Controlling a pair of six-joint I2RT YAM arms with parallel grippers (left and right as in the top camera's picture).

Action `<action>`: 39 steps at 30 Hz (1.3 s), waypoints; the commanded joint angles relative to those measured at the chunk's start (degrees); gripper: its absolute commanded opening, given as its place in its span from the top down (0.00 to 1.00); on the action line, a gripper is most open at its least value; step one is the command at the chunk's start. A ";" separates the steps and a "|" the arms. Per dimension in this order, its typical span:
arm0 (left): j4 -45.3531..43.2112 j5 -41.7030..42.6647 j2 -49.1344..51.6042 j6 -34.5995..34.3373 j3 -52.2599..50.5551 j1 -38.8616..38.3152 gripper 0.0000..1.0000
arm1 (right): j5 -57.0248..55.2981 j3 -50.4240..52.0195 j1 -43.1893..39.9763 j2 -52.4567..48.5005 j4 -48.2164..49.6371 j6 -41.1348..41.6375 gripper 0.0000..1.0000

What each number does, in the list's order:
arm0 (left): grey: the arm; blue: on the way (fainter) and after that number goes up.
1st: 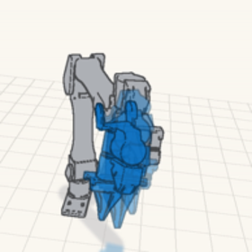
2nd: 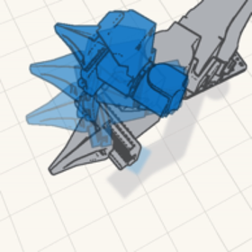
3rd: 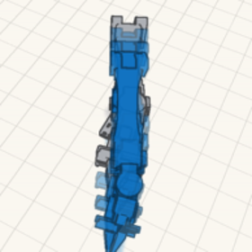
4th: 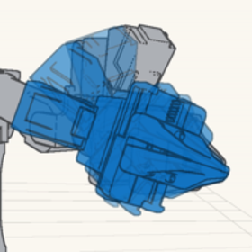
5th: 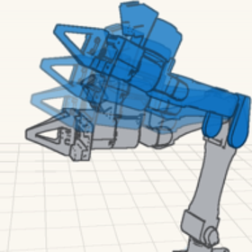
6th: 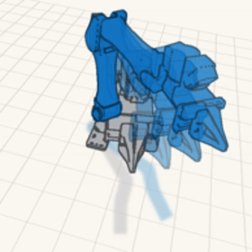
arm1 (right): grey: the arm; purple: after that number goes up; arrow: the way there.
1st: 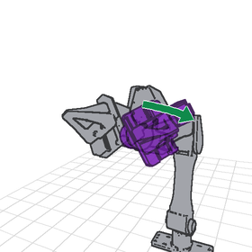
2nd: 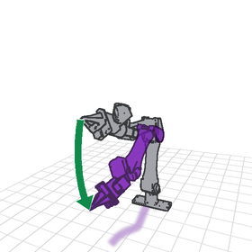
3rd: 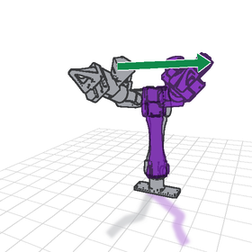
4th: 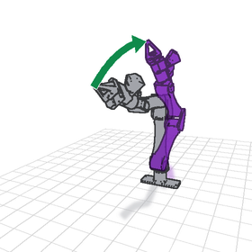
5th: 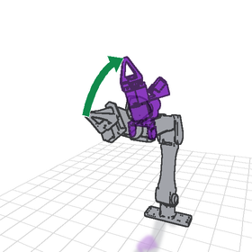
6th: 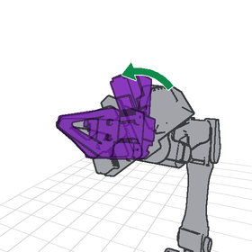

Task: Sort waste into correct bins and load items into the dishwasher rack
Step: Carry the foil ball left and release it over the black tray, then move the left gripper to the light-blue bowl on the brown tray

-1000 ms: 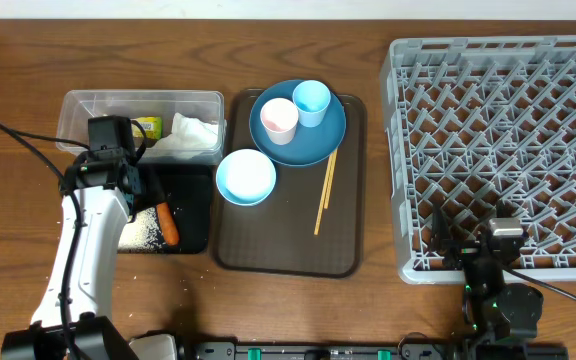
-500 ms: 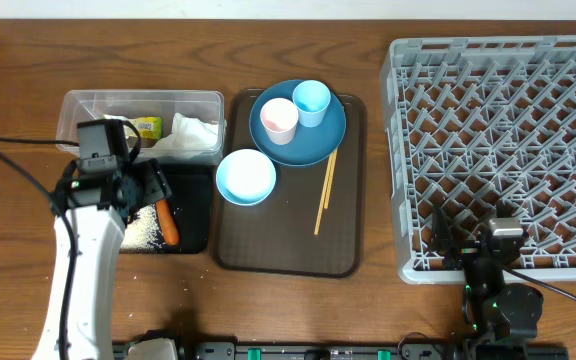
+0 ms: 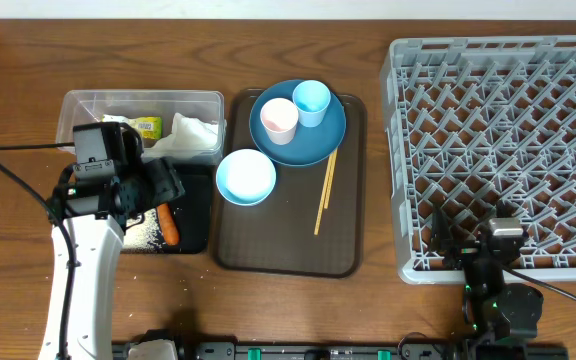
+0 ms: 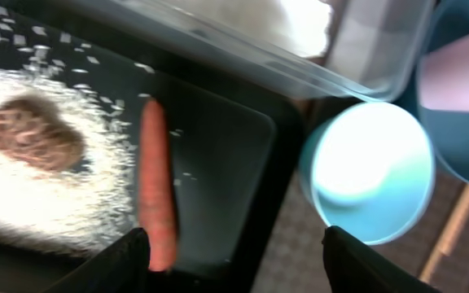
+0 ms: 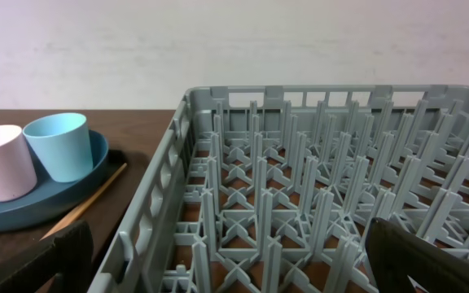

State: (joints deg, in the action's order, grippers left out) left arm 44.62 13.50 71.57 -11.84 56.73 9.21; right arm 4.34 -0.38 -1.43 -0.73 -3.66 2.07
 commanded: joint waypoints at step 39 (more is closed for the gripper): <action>-14.51 4.44 22.88 -3.28 1.27 -34.27 0.57 | 0.17 0.07 0.00 0.02 -0.24 -0.87 0.01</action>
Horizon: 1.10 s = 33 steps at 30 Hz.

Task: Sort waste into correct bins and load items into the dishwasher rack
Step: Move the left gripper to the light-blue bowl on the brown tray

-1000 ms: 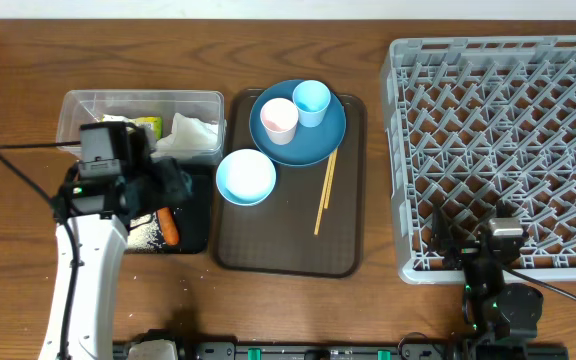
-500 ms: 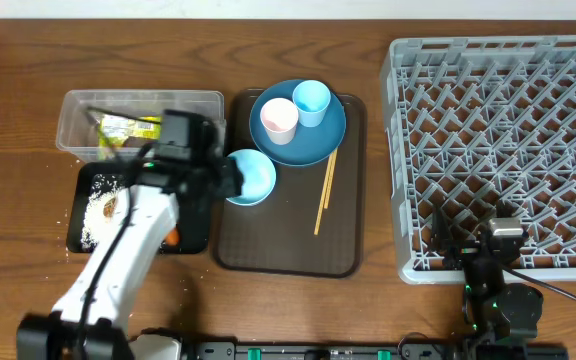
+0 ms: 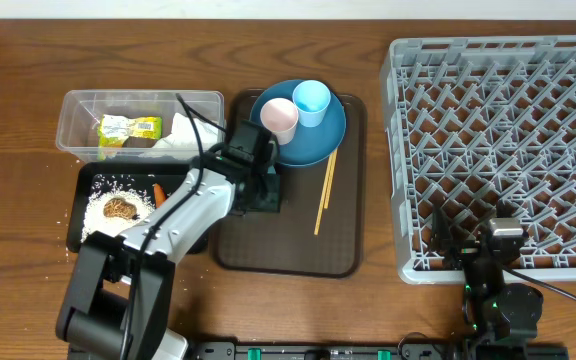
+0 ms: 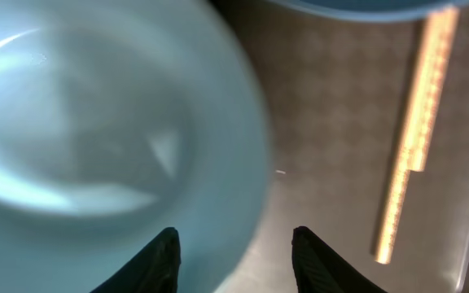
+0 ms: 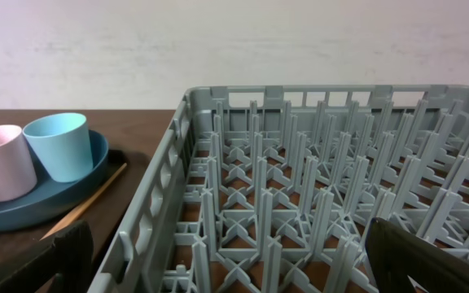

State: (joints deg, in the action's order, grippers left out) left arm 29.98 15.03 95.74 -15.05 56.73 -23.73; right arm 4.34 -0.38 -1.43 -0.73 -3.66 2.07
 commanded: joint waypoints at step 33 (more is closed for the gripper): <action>0.90 -19.69 -2.05 0.11 1.25 -5.03 0.93 | 0.17 0.07 0.00 0.02 -0.24 -0.87 0.01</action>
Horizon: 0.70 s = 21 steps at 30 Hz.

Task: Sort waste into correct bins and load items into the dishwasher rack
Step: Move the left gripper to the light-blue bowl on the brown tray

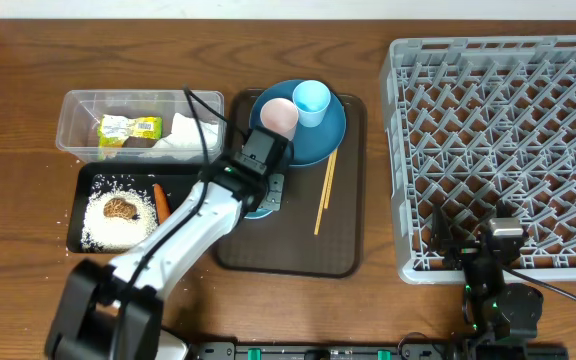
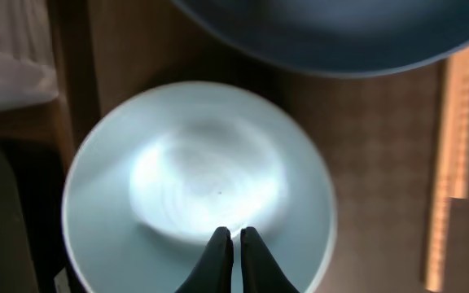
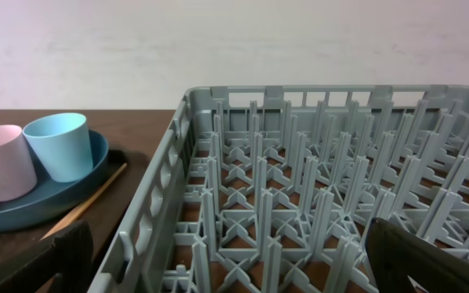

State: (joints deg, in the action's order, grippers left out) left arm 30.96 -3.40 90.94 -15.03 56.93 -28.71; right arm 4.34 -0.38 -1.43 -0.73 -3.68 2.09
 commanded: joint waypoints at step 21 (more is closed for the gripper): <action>2.89 25.55 3.65 2.32 1.07 -2.95 0.93 | 0.17 0.07 0.00 0.02 -0.22 -0.90 0.01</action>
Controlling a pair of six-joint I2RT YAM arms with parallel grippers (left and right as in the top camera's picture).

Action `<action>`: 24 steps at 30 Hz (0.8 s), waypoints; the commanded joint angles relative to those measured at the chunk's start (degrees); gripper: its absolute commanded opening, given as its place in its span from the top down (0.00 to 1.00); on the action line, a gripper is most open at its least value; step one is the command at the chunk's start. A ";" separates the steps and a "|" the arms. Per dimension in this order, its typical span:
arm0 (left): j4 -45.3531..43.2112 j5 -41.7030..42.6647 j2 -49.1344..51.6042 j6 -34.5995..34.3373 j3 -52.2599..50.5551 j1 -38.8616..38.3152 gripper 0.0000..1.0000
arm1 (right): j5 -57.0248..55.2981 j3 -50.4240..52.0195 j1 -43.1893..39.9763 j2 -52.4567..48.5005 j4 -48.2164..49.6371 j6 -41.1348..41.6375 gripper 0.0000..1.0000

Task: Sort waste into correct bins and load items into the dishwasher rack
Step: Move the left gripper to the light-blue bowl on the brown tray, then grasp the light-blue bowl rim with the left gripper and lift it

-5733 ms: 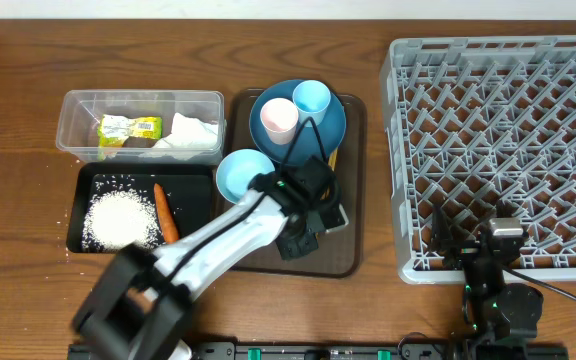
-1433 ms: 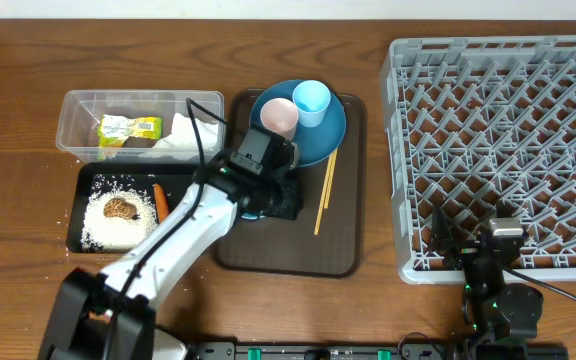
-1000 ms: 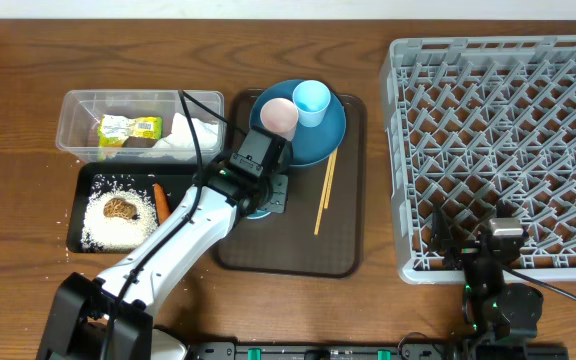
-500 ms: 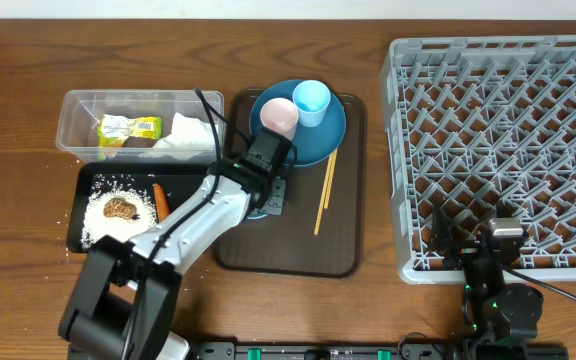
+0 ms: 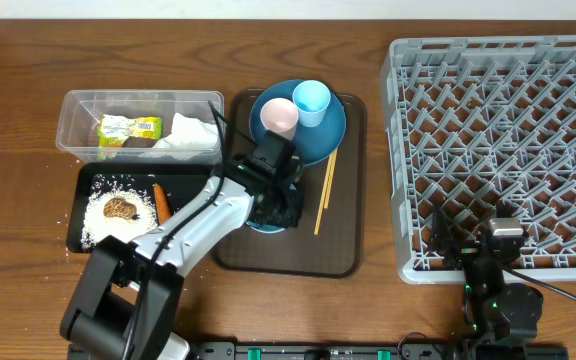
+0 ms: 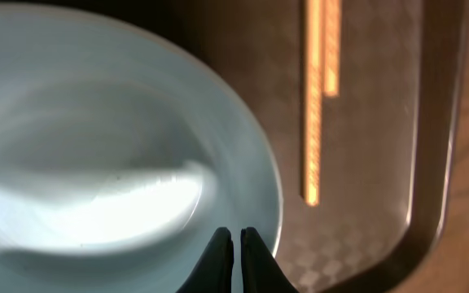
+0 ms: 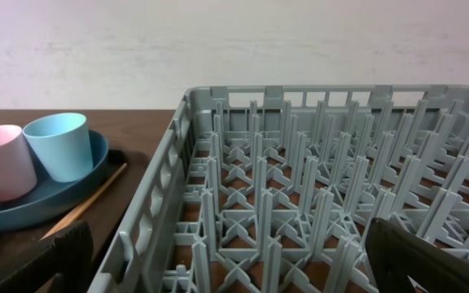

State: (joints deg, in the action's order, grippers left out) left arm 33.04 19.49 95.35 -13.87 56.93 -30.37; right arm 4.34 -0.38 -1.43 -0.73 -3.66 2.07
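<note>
The light blue bowl (image 6: 96,163) sits low over the brown tray (image 5: 288,255). In the overhead view only a sliver of the bowl (image 5: 264,228) shows under my left gripper (image 5: 278,207). That gripper (image 6: 234,236) is shut at the bowl's right rim. The wooden chopsticks (image 5: 325,195) lie just to its right. A blue plate (image 5: 323,135) carries a pink cup (image 5: 280,116) and a blue cup (image 5: 311,100). My right gripper (image 7: 234,273) stands open at the front edge of the grey dishwasher rack (image 5: 508,130).
A clear bin (image 5: 138,125) with a wrapper and crumpled paper stands at the left. In front of it a black tray (image 5: 93,185) holds rice, a brown lump and a carrot (image 5: 160,200). The rack fills the right side of the table.
My left gripper, still shut at the bowl, has shifted a little right and toward the tray's front, nearer the chopsticks. The bowl now fills more of the wrist view. The right arm is unchanged.
My left gripper was open over the black food tray while the bowl sat at the brown tray's left. Then it was open astride the bowl's rim. Then it was shut at the bowl, and now the bowl lies further right, near the chopsticks.
</note>
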 commanded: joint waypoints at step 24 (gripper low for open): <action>5.55 -19.76 -6.93 -1.97 2.38 4.11 0.43 | 0.17 0.07 0.00 0.02 -0.24 -0.87 0.01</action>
State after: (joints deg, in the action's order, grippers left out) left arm 37.69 3.36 87.05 -12.71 58.46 -28.36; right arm 4.34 -0.38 -1.43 -0.73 -3.66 2.09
